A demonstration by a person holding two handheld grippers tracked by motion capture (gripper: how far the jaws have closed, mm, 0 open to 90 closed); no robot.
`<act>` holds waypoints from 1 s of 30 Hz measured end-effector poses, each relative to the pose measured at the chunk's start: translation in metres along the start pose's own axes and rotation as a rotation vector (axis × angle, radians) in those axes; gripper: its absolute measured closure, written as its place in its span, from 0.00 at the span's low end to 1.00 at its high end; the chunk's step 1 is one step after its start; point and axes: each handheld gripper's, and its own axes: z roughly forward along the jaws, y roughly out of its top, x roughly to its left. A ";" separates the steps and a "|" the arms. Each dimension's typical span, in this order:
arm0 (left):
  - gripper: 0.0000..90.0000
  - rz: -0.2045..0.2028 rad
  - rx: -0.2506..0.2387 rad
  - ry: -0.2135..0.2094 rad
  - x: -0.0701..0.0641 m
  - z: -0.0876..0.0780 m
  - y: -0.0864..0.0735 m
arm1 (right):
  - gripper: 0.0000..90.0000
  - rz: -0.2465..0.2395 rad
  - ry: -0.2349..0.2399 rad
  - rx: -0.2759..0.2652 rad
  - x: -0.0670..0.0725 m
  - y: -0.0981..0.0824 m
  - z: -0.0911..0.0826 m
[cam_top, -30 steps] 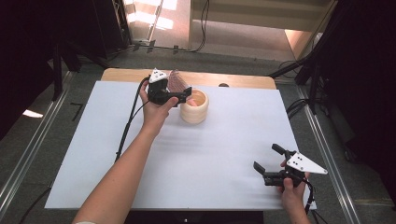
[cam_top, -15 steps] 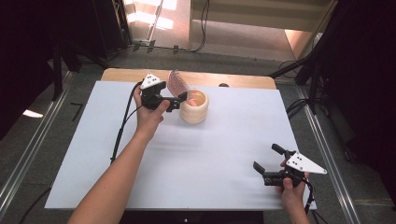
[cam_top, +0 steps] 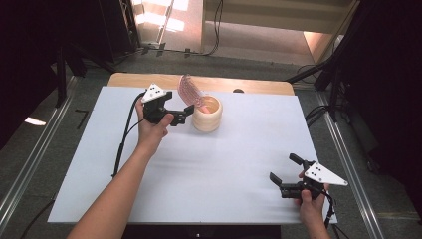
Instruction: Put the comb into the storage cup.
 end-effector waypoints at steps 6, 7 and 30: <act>0.00 0.011 -0.012 -0.006 0.000 -0.014 -0.005 | 0.00 0.000 -0.001 0.000 0.000 0.000 0.000; 0.00 0.014 -0.012 -0.006 0.000 -0.016 -0.005 | 0.00 0.000 -0.001 0.001 0.000 0.000 0.000; 0.00 0.044 -0.038 -0.006 -0.003 -0.065 -0.028 | 0.00 -0.003 -0.004 0.004 0.000 0.000 0.001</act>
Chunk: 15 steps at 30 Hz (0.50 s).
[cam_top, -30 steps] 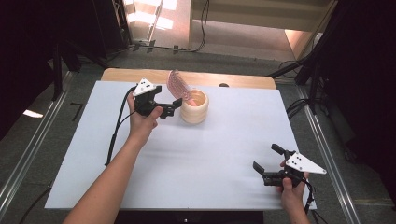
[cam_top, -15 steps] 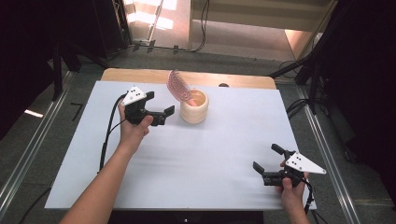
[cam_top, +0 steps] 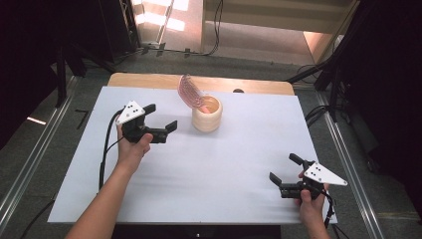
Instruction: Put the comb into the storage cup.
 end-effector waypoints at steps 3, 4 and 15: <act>0.00 0.000 0.001 -0.001 -0.001 -0.007 -0.004 | 0.00 0.000 0.000 0.001 0.000 0.000 0.000; 0.00 0.000 -0.002 -0.003 -0.001 -0.009 -0.006 | 0.00 0.000 0.000 0.002 0.000 0.000 0.000; 0.00 0.014 -0.004 0.002 -0.004 -0.031 -0.019 | 0.00 0.002 -0.001 0.002 0.000 0.000 0.001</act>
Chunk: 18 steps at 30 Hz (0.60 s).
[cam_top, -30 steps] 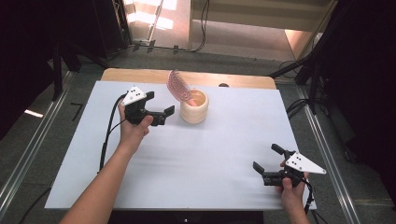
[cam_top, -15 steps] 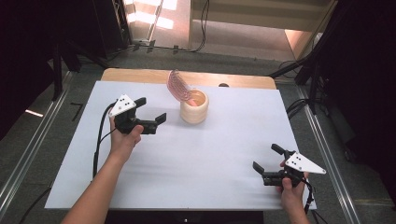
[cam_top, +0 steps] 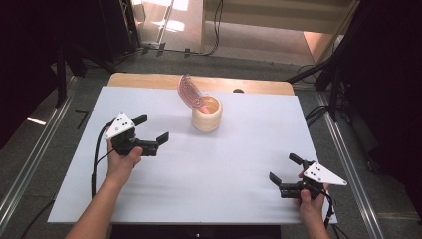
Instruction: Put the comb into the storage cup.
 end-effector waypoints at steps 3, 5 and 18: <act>0.00 0.002 0.001 0.002 -0.001 -0.005 -0.003 | 0.00 -0.002 -0.002 0.002 0.000 0.000 0.000; 0.00 0.003 0.002 0.001 -0.001 -0.008 -0.006 | 0.00 -0.002 -0.002 0.002 0.000 0.000 0.000; 0.00 0.011 -0.001 0.010 -0.004 -0.028 -0.020 | 0.00 -0.001 -0.006 0.003 0.000 0.000 0.000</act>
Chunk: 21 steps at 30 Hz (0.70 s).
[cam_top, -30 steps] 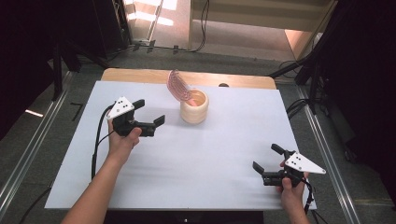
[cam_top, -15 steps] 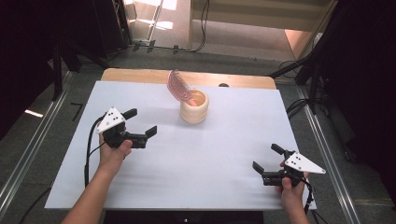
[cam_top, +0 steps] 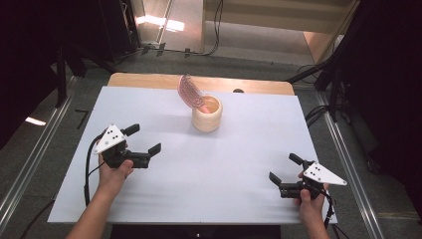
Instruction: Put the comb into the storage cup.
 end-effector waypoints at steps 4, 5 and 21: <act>0.00 -0.003 -0.003 -0.001 0.000 -0.007 -0.004 | 0.00 0.000 0.000 -0.001 0.000 0.000 0.000; 0.00 -0.001 -0.005 -0.002 0.000 -0.009 -0.005 | 0.00 0.000 0.000 0.000 0.000 0.000 0.000; 0.00 -0.020 -0.006 0.025 0.002 -0.035 -0.027 | 0.00 0.001 -0.005 0.000 0.000 0.000 0.000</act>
